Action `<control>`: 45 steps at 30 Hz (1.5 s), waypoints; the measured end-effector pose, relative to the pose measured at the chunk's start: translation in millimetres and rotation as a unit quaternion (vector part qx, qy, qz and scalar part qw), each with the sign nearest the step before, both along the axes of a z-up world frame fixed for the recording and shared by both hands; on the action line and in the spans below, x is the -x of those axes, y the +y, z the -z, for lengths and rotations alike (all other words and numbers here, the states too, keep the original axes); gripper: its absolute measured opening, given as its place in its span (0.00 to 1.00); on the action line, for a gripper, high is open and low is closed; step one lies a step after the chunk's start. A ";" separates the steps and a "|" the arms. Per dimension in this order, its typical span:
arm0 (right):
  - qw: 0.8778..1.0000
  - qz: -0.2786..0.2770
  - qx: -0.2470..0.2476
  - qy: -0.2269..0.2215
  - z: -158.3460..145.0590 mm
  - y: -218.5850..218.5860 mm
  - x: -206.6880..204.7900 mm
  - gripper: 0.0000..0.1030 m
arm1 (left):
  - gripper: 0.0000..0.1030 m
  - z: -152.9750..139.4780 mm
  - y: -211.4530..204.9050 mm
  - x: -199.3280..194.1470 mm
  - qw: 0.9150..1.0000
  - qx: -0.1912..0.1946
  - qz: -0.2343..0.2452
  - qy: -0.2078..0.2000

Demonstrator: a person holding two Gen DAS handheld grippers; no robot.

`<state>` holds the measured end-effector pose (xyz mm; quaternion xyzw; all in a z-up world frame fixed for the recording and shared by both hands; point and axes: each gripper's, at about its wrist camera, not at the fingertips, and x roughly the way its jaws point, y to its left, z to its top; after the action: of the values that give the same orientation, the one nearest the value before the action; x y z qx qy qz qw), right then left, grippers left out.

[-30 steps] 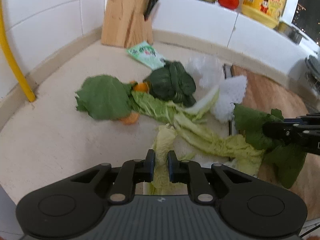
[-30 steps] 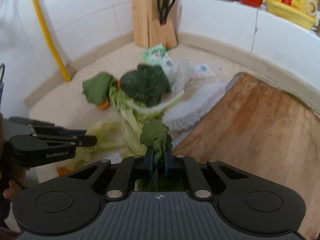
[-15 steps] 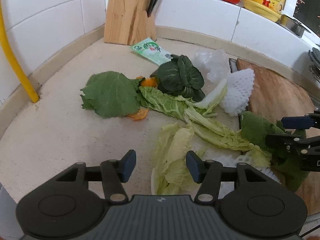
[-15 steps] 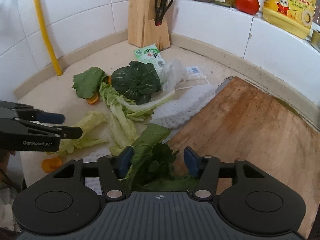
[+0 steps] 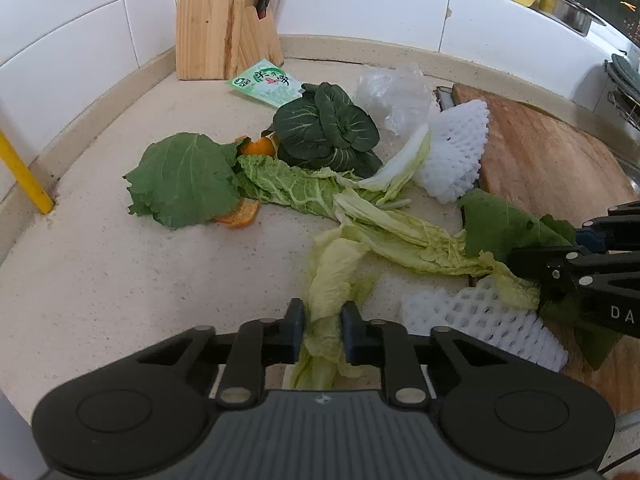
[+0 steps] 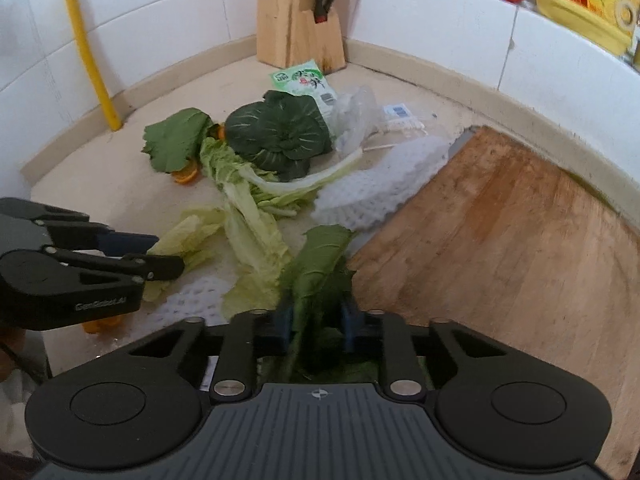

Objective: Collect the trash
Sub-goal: 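Grasp pale cabbage leaves with the left tool while the right tool grasps a green leaf, then lift the cabbage leaves with the left tool while the right tool lifts the green leaf toward the bin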

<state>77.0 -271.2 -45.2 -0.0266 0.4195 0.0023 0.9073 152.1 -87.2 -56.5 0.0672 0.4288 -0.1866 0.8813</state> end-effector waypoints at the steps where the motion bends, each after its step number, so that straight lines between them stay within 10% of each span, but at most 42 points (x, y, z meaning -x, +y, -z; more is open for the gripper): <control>1: 1.000 0.000 0.001 0.000 -1.0 0.9 0.4 0.18 | 0.09 -1.4 0.8 0.0 1.000 0.002 0.000 -0.001; 45: 0.993 -0.052 0.017 -0.106 -74.5 78.2 11.2 0.09 | 0.05 -77.0 96.6 43.4 0.987 0.096 -0.091 -0.094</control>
<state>65.8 -193.0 29.3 -0.0635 0.3194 0.0397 0.9446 108.6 9.4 20.6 -0.0400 0.3285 -0.1394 0.9333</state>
